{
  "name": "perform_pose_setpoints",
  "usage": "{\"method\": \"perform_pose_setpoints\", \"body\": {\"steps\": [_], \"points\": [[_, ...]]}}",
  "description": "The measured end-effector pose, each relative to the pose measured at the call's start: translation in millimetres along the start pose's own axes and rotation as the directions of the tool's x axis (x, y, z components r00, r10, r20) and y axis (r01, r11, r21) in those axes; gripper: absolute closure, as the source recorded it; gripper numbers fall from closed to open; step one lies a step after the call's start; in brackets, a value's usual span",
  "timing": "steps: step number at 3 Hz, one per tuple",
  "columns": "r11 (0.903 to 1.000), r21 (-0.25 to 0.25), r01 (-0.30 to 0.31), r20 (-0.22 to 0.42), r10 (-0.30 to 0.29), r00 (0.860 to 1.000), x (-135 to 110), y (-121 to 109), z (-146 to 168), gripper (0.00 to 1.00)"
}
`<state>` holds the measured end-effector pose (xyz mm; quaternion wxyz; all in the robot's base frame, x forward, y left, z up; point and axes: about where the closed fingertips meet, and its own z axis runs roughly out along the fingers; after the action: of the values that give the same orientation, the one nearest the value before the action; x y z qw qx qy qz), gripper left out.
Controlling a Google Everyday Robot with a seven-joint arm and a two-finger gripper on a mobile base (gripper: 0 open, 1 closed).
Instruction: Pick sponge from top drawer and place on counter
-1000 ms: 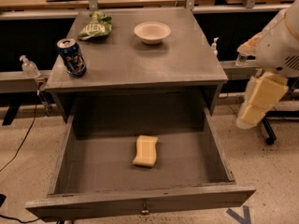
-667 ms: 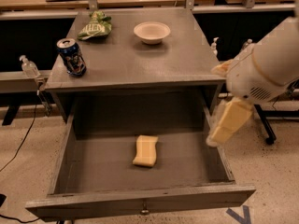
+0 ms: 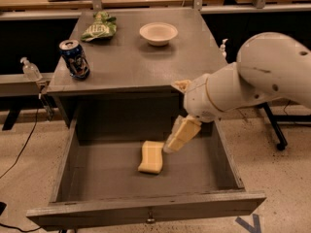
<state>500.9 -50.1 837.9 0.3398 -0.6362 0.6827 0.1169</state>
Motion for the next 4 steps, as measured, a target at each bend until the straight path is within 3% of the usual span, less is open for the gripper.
{"method": "perform_pose_setpoints", "body": {"steps": [1,2,3,4], "points": [[0.9992,0.034,0.018,0.033,-0.019,0.999,-4.9,-11.6,9.8,0.0],[0.9999,0.002,-0.013,0.047,0.013,0.999,4.7,-21.5,12.6,0.0],[0.9968,-0.048,-0.064,0.096,0.069,0.993,36.6,-17.9,45.2,0.0],[0.9917,-0.065,-0.111,0.179,0.121,0.976,79.5,-0.3,91.2,0.0]]}}
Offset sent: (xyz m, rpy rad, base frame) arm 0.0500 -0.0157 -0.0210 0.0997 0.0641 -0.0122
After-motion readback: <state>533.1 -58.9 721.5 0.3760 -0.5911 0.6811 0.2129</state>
